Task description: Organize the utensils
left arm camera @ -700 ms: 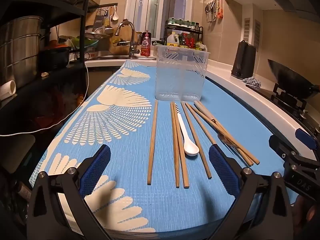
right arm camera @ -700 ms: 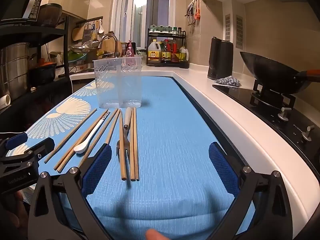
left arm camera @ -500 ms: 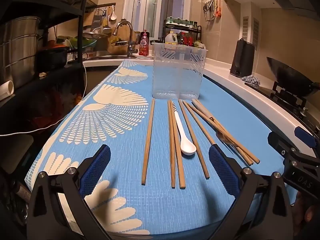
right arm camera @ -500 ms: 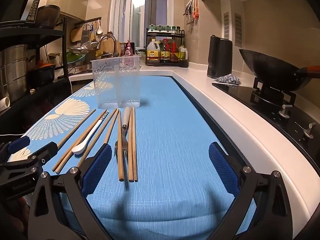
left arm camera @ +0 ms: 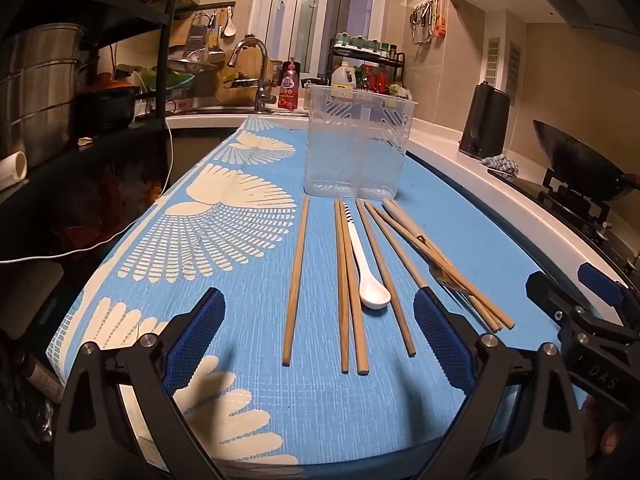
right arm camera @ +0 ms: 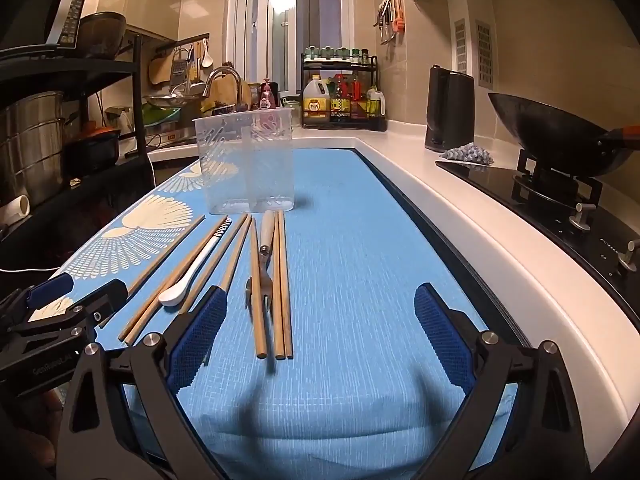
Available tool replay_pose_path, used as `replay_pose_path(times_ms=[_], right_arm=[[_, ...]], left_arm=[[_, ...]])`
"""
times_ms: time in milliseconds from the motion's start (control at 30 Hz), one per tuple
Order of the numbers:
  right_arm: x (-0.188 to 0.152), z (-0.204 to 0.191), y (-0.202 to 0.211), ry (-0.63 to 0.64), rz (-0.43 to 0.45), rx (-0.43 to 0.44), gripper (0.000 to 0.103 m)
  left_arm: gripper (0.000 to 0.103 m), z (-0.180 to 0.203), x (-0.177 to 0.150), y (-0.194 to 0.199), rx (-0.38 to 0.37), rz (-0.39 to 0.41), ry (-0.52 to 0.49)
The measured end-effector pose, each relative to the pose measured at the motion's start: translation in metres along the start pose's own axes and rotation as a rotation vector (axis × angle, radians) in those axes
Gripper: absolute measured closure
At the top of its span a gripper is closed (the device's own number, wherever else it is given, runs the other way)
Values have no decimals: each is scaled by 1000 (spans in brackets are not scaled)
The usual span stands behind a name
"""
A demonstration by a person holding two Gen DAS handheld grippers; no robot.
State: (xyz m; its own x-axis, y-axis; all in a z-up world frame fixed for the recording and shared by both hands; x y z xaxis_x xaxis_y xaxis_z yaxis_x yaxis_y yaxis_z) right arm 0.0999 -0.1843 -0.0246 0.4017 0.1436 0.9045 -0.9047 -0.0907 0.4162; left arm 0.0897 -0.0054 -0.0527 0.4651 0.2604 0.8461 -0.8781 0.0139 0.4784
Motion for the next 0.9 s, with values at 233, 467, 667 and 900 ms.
replay_pose_path(times_ms=[233, 467, 667, 900], right_arm=[[-2, -6, 2, 15, -4, 7, 10], [-3, -6, 2, 14, -7, 8, 10], [-3, -6, 2, 13, -9, 10, 10], [-3, -6, 1, 12, -12, 10, 10]], left_arm=[[11, 0, -5, 0, -13, -27, 6], [11, 0, -5, 0, -14, -25, 5], [11, 1, -5, 0, -16, -26, 0], [11, 2, -7, -1, -16, -32, 0]])
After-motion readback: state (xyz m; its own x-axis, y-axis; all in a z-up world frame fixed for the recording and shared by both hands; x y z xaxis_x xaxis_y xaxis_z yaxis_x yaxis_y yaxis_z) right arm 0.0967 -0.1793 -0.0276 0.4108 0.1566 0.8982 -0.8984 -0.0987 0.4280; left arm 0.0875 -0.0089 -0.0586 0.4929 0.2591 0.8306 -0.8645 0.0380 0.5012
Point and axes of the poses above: each gripper's, at about its wrist camera, not at the fingertips, and y roughly against the way its jaws point, z to its right, x to its top, the point moved 10 cm from there along -y, roughly the way its jaws point, and after that the axes turned 8 degrees about y, right-handed, at the moved point
